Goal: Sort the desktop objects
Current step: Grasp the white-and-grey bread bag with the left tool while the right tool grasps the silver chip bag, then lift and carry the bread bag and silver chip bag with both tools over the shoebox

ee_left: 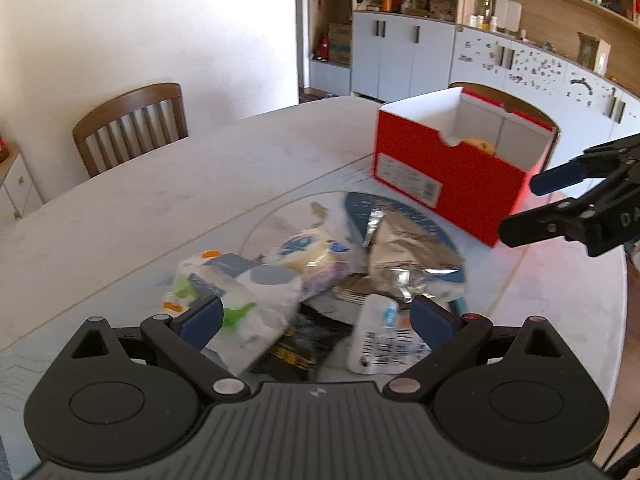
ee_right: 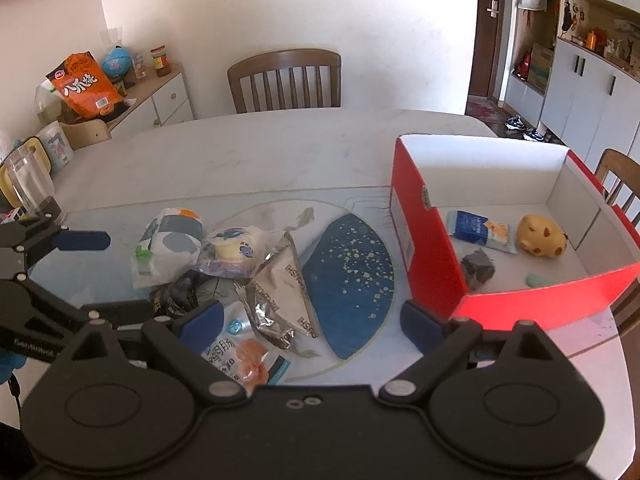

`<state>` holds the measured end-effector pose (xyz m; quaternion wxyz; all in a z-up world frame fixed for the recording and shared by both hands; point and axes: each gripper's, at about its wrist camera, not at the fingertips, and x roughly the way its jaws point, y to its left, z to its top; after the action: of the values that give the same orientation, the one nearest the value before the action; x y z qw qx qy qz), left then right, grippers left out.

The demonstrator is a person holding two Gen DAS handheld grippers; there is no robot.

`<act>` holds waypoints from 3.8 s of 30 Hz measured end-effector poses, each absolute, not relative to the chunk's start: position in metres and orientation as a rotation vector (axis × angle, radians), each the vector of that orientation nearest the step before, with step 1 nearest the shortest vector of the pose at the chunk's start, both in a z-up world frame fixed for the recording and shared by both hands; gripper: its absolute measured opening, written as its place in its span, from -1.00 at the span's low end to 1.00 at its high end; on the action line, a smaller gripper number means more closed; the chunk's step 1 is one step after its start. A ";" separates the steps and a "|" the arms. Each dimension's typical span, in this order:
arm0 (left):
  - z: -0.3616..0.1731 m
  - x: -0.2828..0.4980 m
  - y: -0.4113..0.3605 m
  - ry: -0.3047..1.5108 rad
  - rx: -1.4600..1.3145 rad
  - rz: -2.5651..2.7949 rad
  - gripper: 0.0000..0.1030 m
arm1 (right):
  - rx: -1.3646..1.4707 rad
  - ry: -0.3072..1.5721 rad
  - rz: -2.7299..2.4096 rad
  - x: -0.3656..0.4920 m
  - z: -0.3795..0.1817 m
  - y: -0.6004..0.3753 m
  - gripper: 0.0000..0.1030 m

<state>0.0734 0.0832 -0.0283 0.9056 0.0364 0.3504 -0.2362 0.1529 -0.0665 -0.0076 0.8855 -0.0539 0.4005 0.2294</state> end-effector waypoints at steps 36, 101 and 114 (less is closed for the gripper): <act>-0.087 0.152 0.093 0.934 -0.207 -0.118 0.94 | -0.202 0.951 0.577 0.204 -0.073 -0.015 0.70; 0.011 0.088 0.073 0.789 -0.208 -0.222 0.21 | -0.135 0.830 0.534 0.191 0.014 -0.083 -0.18; 0.040 0.090 0.033 0.770 -0.177 -0.274 0.21 | -0.121 0.795 0.513 0.204 0.039 -0.127 -0.18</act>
<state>0.0897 0.0326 0.0401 0.9139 -0.0861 0.3738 -0.1329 0.2041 -0.1266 0.0390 0.8884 -0.0581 0.3825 0.2471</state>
